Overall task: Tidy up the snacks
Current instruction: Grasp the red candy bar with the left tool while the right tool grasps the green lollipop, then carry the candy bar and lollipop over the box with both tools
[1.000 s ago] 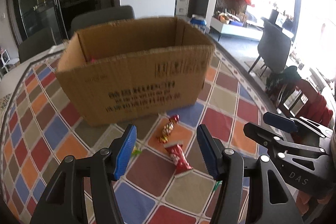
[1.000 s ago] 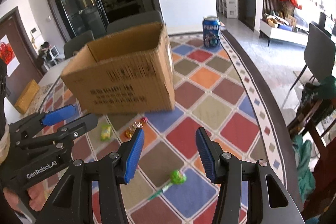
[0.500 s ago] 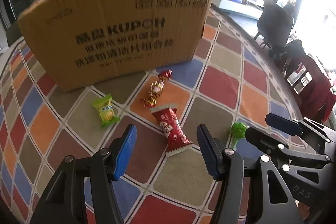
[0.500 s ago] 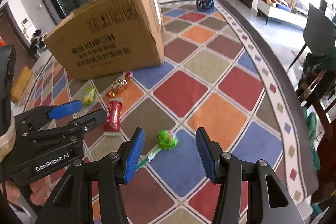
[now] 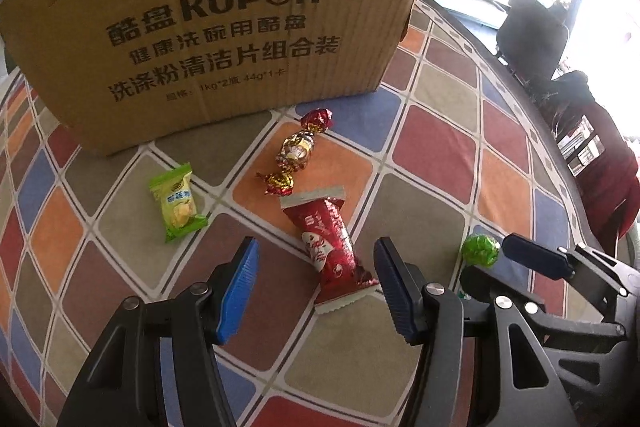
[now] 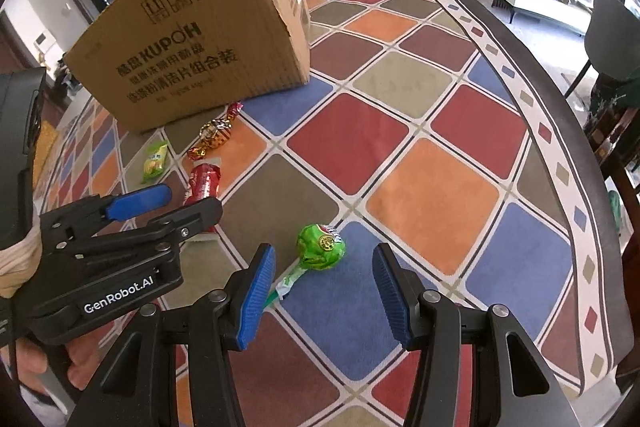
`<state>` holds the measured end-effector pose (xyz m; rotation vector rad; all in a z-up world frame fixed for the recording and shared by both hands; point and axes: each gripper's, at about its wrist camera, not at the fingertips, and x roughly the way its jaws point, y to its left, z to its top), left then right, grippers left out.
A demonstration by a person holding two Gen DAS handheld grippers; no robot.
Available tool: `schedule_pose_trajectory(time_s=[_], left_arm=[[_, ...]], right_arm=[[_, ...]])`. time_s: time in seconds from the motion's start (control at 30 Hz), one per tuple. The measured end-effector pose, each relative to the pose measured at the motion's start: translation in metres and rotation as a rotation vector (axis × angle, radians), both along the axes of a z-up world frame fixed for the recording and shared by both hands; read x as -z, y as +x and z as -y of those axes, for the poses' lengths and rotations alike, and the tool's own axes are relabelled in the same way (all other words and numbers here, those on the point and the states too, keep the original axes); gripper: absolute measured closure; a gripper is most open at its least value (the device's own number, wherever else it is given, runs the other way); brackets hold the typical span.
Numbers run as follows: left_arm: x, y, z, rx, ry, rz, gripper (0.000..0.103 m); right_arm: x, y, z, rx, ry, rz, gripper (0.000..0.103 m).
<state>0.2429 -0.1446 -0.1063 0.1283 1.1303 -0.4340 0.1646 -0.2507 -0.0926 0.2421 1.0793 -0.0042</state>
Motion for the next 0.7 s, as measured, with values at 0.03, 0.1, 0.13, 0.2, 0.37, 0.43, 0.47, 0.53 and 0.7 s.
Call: schedule_pose_trajectory(time_s=[0.03, 0.1, 0.13, 0.2, 0.37, 0.43, 0.47, 0.53, 0.7], left_arm=[[0.0002, 0.001, 0.0006, 0.0, 0.001, 0.001, 0.046], [0.0009, 0.0024, 0.0021, 0.001, 0.002, -0.002, 0.049], [0.0014, 0.0031, 0.0025, 0.004, 0.0, -0.006, 0.052], [0.001, 0.0036, 0.0028, 0.002, 0.007, 0.002, 0.053], [0.0009, 0.0051, 0.0024, 0.002, 0.006, 0.005, 0.068], [0.0001, 0.0045, 0.001, 0.004, 0.002, 0.004, 0.075], [0.0003, 0.0047, 0.0001, 0.003, -0.002, 0.002, 0.08], [-0.0001, 0.0045, -0.0022, 0.006, -0.009, 0.001, 0.081], [-0.0018, 0.0, -0.0065, 0.003, -0.023, -0.006, 0.081]], right_arm=[[0.001, 0.0008, 0.0, 0.0, 0.001, -0.001, 0.051], [0.0025, 0.0016, -0.0004, -0.001, 0.002, -0.005, 0.052], [0.003, 0.0025, 0.0003, -0.001, 0.001, -0.005, 0.055], [0.0041, 0.0043, 0.0007, -0.003, 0.007, -0.008, 0.06], [0.0073, 0.0069, 0.0008, -0.003, 0.017, -0.011, 0.071], [0.0076, 0.0077, 0.0006, -0.009, 0.024, -0.011, 0.075], [0.0078, 0.0084, 0.0005, -0.01, 0.028, -0.01, 0.075], [0.0074, 0.0087, -0.0001, -0.012, 0.029, -0.005, 0.075], [0.0044, 0.0085, -0.0032, -0.02, 0.027, 0.003, 0.075]])
